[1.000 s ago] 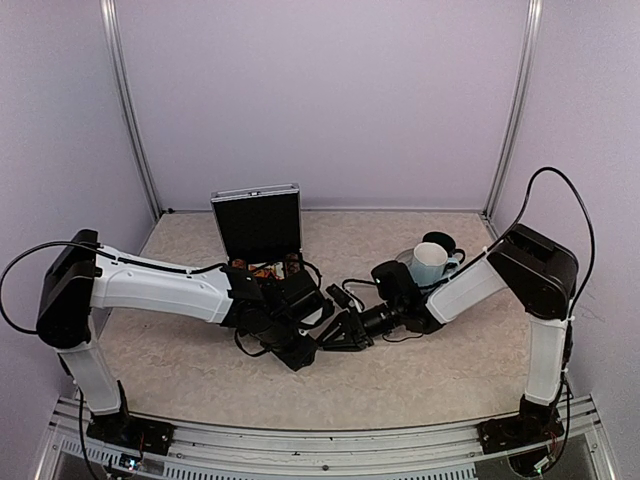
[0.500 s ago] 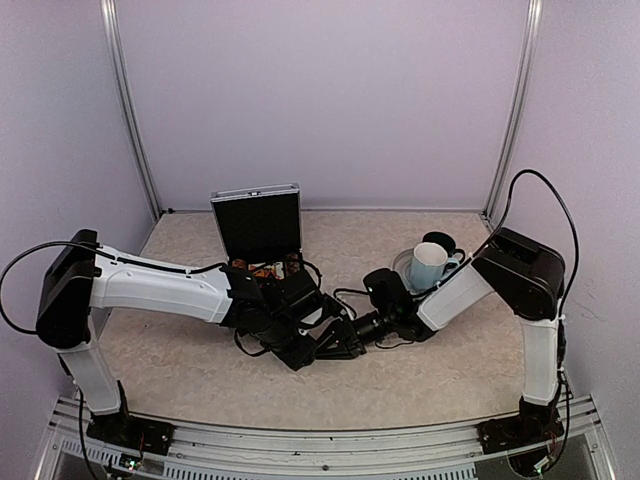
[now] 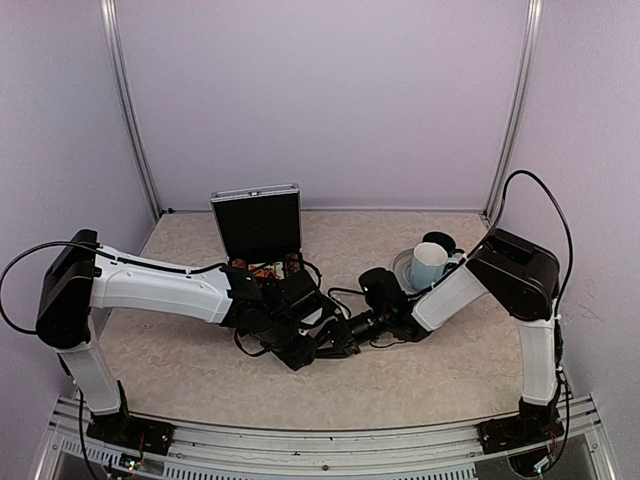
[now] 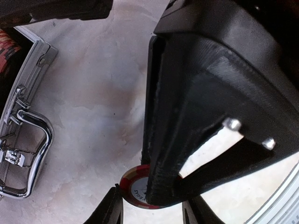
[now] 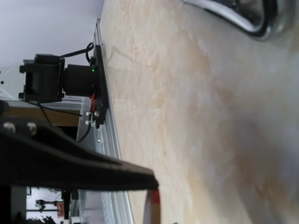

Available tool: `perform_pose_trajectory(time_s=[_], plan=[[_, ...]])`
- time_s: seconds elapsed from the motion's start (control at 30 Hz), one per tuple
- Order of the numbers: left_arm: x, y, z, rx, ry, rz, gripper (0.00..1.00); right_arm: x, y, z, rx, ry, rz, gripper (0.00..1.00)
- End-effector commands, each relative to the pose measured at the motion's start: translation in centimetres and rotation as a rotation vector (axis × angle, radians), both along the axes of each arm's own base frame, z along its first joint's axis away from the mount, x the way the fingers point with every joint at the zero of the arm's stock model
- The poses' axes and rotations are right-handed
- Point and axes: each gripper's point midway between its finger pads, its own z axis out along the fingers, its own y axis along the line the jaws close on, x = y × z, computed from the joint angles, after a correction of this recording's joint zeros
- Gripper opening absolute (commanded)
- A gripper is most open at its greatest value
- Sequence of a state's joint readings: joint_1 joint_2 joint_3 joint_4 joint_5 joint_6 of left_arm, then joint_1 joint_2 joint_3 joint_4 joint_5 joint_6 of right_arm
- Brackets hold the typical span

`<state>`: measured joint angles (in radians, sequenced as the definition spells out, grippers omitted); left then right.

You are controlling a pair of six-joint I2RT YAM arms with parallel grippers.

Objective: Pack up texas hold em set
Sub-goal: Pass from the left arm to the right

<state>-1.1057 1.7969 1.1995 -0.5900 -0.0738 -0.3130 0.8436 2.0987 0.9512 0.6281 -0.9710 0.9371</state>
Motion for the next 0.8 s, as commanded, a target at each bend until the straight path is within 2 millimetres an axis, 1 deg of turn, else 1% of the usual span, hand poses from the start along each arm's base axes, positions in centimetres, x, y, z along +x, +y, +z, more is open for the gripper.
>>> perform_pose_trajectory(time_s=[0.0, 0.17, 0.27, 0.3, 0.33, 0.47, 0.57, 0.6, 0.63, 0.7, 0.73, 0.77], plan=[[0.6, 0.1, 0.3, -0.01, -0.027, 0.013, 0.4, -0.5, 0.6, 0.1, 0.022, -0.001, 0.03, 0.18], [0.6, 0.3, 0.0, -0.004, -0.027, 0.016, 0.4, -0.3, 0.7, 0.3, 0.019, -0.007, 0.026, 0.0], [0.5, 0.4, 0.0, -0.01, -0.027, 0.018, 0.41, 0.1, 0.7, 0.4, 0.008, -0.033, 0.017, 0.0], [0.4, 0.5, 0.1, -0.014, -0.03, 0.017, 0.43, 0.3, 0.7, 0.4, 0.0, -0.042, 0.013, 0.0], [0.4, 0.5, 0.3, -0.021, -0.034, 0.018, 0.46, 0.5, 0.6, 0.5, -0.007, -0.053, 0.01, 0.0], [0.5, 0.6, 1.7, -0.068, -0.058, 0.025, 0.62, 1.7, 0.0, 1.1, -0.028, -0.106, -0.013, 0.0], [0.4, 0.7, 3.4, -0.128, -0.083, 0.03, 0.75, 3.1, -0.9, 1.5, -0.06, -0.166, -0.046, 0.0], [0.3, 0.8, 4.4, -0.158, -0.093, 0.034, 0.79, 3.4, -1.3, 1.7, -0.076, -0.183, -0.053, 0.0], [0.3, 1.2, 4.6, -0.169, -0.095, 0.041, 0.83, 3.8, -1.5, 2.1, -0.081, -0.21, -0.057, 0.0], [0.5, 1.9, 5.5, -0.206, -0.101, 0.063, 0.88, 4.6, -1.7, 2.7, -0.097, -0.272, -0.056, 0.0], [0.8, 2.4, 6.2, -0.229, -0.105, 0.079, 0.9, 5.0, -1.7, 3.0, -0.109, -0.309, -0.056, 0.0], [1.1, 2.9, 6.5, -0.242, -0.105, 0.097, 0.9, 5.5, -1.6, 3.2, -0.122, -0.344, -0.054, 0.0]])
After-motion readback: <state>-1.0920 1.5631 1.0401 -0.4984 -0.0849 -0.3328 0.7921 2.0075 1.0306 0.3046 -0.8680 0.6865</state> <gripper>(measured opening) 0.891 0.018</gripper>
